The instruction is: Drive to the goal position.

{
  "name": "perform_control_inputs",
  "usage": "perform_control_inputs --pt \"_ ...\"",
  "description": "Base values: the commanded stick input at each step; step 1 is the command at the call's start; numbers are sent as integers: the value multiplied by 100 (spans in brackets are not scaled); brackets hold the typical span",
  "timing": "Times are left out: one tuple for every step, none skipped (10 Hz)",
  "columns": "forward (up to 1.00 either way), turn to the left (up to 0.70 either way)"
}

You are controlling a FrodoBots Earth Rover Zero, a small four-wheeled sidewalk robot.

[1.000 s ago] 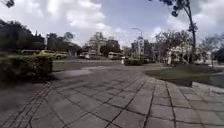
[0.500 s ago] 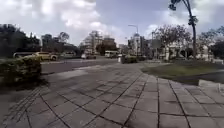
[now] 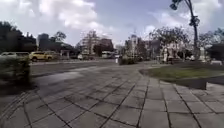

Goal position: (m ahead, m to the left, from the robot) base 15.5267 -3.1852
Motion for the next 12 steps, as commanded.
perform_control_inputs --pt "70 0" --pt "70 0" --pt "70 0" --pt "70 0" --pt "70 0" --pt "70 0" --pt "70 0" --pt "70 0" --pt "70 0" --pt "70 0" --pt "70 0" --pt "70 0"
